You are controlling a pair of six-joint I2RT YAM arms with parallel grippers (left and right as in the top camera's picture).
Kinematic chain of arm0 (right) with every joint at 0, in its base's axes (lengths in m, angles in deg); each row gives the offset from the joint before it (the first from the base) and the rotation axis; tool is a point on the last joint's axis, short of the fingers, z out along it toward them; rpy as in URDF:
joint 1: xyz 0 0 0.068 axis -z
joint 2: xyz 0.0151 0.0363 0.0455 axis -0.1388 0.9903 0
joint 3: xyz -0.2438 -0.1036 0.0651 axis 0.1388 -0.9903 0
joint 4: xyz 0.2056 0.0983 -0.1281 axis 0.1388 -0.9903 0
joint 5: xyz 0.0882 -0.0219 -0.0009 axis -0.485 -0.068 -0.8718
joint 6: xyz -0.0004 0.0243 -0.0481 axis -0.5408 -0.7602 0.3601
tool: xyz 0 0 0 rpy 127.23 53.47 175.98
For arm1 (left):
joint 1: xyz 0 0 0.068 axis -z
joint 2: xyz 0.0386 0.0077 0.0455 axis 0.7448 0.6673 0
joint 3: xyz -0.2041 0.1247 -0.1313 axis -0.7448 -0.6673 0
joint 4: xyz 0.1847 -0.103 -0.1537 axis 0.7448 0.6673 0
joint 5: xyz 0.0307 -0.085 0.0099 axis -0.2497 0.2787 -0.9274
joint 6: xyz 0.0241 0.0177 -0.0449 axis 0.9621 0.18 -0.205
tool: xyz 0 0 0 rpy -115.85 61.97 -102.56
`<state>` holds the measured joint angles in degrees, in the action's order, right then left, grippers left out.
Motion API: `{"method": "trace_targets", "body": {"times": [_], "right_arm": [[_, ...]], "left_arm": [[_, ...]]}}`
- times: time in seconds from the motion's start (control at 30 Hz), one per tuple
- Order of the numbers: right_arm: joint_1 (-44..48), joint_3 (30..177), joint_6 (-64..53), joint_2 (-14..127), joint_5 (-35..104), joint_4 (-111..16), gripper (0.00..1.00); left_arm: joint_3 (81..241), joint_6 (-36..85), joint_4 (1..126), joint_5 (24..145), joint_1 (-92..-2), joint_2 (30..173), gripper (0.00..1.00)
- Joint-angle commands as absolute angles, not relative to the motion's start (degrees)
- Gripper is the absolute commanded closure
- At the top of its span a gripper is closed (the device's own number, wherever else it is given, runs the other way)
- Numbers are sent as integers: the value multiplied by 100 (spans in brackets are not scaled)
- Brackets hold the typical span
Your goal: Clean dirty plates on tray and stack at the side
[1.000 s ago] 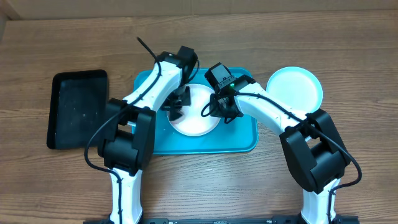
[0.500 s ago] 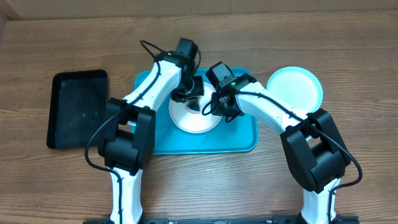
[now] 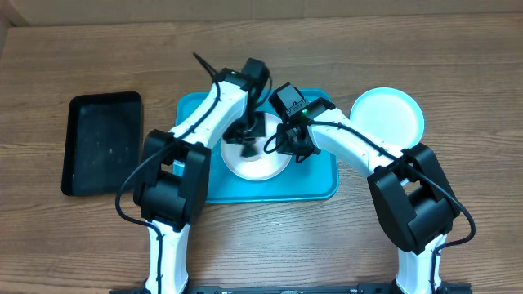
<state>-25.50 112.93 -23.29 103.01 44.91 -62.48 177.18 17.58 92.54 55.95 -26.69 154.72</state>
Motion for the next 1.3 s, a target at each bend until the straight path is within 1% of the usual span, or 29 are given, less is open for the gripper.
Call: {"method": "trace_targets", "body": {"times": [0.0,0.1,0.23,0.37,0.47,0.6,0.7,0.8,0.9,1.0,1.07,1.17,1.2,1.23,1.27], "right_arm": [[-2541,11396,-2291,10382,4607,-6307,96],[-2541,11396,-2291,10382,4607,-6307,96],[-2539,11402,-2143,10380,4607,-6268,96],[-2539,11488,-1876,10364,4607,-6255,96],[-2539,11601,-1588,10314,4607,-6266,96],[-2591,11964,-779,10157,4738,-6379,96],[-2725,12275,-661,9986,5267,-6611,96],[-3007,12605,-342,9774,6104,-6788,96],[-3457,12845,161,9586,7363,-6838,96],[-4021,12935,616,9479,9046,-6703,96],[-4401,12948,815,9464,10288,-6532,96],[-4889,12948,1293,9464,11695,-6154,96],[-5037,12948,1619,9464,12012,-5949,96],[-5280,12948,2329,9464,12301,-5577,96],[-5391,12948,2747,9464,12373,-5396,96]], "left_arm": [[17788,1172,9615,4115,-3139,15572,96],[17935,772,9991,3796,-3447,15472,96],[18123,783,10109,3842,-3788,15091,96],[18168,788,10032,3925,-4072,14283,96],[18168,969,9928,4261,-4315,13601,96],[18168,1222,9919,4725,-4966,12652,96],[18168,1277,10078,4786,-5565,12221,96],[18168,1247,10205,5026,-6269,11992,96],[18158,1251,10299,5197,-6854,11974,96],[18033,1247,10332,5236,-7318,11981,96],[17959,1207,10319,5352,-7517,11981,96],[17902,1203,10288,5518,-7694,11981,96],[17900,1201,10288,5540,-7718,11981,96],[17900,1205,10284,5538,-7726,11981,96],[17897,1205,10286,5538,-7726,11981,96]]}}
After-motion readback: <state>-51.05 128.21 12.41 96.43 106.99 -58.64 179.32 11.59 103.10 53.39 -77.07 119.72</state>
